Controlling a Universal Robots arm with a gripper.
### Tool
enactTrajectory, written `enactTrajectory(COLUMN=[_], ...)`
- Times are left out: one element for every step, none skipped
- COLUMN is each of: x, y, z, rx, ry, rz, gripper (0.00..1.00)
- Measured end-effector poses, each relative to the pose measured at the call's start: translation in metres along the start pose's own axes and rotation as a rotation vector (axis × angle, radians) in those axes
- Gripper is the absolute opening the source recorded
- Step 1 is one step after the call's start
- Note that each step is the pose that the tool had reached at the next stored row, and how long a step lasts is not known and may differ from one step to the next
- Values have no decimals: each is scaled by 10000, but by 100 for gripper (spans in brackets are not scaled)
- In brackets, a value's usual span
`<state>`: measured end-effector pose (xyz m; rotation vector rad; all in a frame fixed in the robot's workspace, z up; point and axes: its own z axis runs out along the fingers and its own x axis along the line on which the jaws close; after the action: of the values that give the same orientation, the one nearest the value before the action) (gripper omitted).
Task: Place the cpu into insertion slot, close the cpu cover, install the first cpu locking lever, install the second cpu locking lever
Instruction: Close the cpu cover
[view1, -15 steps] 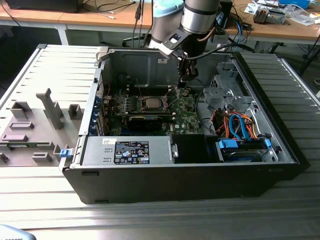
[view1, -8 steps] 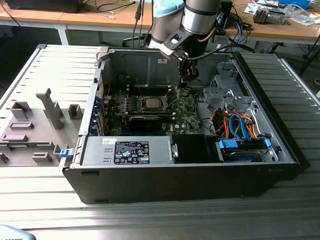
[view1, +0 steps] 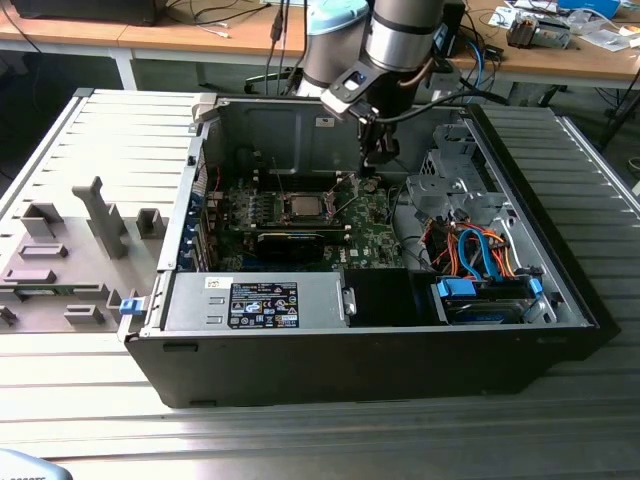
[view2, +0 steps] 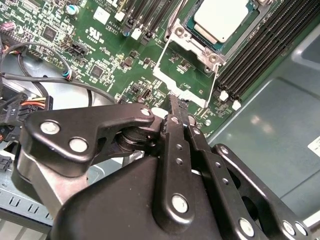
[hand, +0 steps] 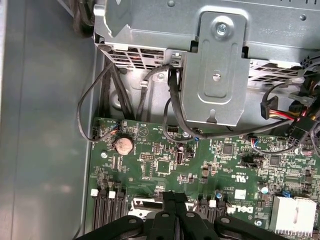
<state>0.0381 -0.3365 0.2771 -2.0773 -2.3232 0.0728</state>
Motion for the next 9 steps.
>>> enactTrajectory(x=[0,0,0,1,1,2,8,14,23], y=[6,10,12,13,14,17,31,39,46], z=[5,10,19,28,41,50,64,72,80], rx=[0,0,0,0,0,0,1,2,3], ry=[0,0,0,0,0,-1,0,-1,0], rz=[-1,-1,0,0,1,0,-1,1,0], gripper=[11,11,11,11,11,11,11,11,11])
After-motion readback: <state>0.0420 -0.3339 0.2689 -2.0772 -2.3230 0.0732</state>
